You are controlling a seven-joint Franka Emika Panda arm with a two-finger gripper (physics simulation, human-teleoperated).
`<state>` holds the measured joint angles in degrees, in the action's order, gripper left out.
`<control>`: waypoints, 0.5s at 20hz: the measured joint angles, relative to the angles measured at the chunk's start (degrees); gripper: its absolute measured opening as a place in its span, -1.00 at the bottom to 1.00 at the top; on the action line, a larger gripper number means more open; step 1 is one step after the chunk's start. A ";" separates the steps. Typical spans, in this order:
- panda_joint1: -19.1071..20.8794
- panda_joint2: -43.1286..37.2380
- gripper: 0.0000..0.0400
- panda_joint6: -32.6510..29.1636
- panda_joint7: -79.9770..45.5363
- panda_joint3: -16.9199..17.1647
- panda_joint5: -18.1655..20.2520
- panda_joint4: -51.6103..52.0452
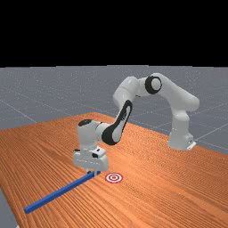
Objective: Pull the pivot to the target area
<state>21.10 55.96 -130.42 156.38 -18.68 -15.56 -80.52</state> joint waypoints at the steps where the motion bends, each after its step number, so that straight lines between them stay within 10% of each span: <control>1: -0.46 -0.12 -0.43 -0.20 -1.88 0.06 0.33 -0.24; 10: -1.80 -1.73 -0.41 -0.62 9.62 -4.28 -6.40 -5.11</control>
<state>19.30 54.23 -131.04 166.00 -22.96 -21.96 -85.64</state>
